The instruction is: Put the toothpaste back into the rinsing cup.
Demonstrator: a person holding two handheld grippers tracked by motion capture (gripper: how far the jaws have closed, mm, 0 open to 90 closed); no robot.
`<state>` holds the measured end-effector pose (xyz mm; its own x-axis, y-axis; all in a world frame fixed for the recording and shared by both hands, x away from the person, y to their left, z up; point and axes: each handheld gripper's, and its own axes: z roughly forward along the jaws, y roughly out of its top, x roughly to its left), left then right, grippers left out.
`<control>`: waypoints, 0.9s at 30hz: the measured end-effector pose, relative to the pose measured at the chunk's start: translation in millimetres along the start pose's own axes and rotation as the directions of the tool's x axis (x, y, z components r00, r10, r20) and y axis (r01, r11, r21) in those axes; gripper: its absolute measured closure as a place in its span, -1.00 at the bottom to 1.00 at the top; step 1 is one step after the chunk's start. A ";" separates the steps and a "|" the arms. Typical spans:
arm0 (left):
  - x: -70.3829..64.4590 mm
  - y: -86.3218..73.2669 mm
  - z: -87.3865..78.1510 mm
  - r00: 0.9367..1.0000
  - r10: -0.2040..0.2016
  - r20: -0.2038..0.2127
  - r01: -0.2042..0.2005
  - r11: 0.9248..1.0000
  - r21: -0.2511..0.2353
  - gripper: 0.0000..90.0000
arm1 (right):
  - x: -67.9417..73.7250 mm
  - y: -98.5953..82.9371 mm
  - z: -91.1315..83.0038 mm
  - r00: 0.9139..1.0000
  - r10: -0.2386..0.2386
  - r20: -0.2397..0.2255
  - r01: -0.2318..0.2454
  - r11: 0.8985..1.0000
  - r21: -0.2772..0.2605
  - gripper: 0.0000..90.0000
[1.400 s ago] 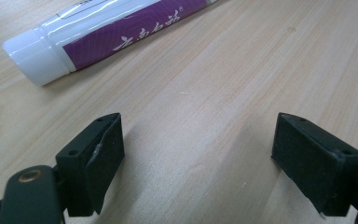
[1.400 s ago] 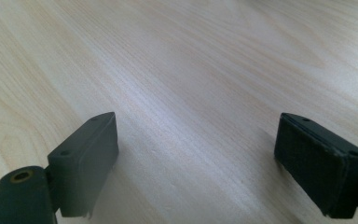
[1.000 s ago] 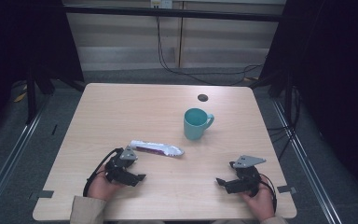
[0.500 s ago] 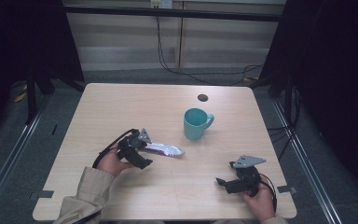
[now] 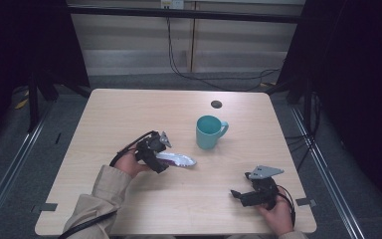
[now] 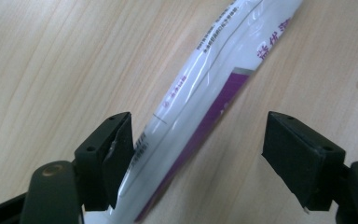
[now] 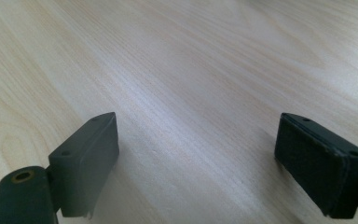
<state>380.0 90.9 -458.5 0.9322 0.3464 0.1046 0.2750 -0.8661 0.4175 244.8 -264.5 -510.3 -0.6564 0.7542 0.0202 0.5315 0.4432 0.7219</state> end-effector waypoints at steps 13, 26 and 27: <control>2.5 3.2 11.0 1.000 0.009 0.022 -0.010 0.998 0.069 -0.33 | -0.1 0.0 0.0 1.000 0.000 -0.002 0.000 1.000 -0.001 -0.71; -1.4 5.5 8.3 0.999 0.024 0.036 -0.028 0.992 0.126 -0.03 | 0.0 0.0 0.0 1.000 0.000 -0.002 0.000 1.000 -0.001 -0.71; -1.3 6.3 7.3 0.998 0.040 0.040 -0.045 0.990 0.136 0.06 | 0.0 0.0 0.0 1.000 0.000 0.000 0.000 1.000 0.000 -0.71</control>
<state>382.3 82.4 -462.6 0.9512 0.2966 0.0853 0.2619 -0.9219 0.2854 244.7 -264.5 -510.3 -0.6562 0.7543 0.0203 0.5314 0.4429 0.7221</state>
